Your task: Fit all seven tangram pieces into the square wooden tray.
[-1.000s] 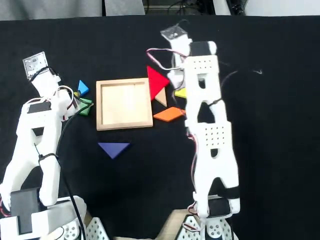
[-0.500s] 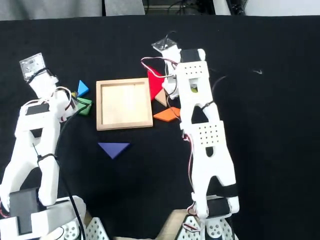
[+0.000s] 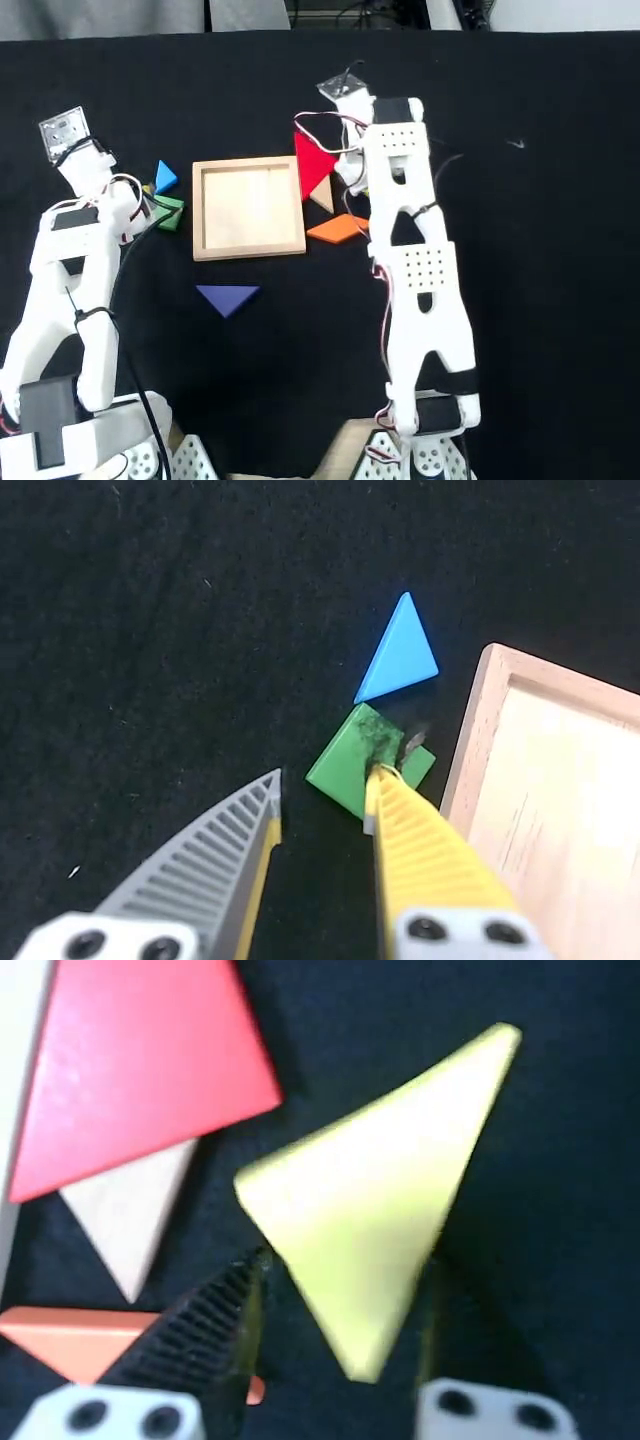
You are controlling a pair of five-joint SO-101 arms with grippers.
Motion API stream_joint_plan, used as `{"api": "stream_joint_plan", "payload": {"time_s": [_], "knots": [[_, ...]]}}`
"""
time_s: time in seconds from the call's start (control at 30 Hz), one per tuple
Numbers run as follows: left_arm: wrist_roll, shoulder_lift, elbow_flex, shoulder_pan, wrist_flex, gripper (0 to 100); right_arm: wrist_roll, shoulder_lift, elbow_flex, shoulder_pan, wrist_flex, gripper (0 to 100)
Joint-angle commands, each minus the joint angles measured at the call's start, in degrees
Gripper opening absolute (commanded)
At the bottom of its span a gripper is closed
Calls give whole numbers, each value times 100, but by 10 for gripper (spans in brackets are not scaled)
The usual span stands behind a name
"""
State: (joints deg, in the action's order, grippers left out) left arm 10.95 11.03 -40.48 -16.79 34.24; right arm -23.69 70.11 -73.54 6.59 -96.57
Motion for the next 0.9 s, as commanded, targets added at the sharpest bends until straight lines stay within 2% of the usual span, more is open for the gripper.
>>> {"api": "stream_joint_plan", "payload": {"time_s": [0.0,0.1,0.2,0.37,0.57,0.73,0.87], "knots": [[-9,53,66,-48,-105,150,-35,-92,-215,-88,114,71],[-9,44,66,-40,-105,150,0,-84,-497,-88,35,97],[-9,44,66,-40,-105,150,9,-92,-1051,-70,-422,175],[-9,44,66,-40,-105,150,97,-101,-1235,-35,-466,288],[-9,44,66,-40,-105,150,88,-224,-1376,246,-352,289],[-9,44,66,-40,-105,150,79,-127,-1226,396,598,285],[-9,44,66,-48,-114,149,-290,110,-1305,563,1108,214]]}}
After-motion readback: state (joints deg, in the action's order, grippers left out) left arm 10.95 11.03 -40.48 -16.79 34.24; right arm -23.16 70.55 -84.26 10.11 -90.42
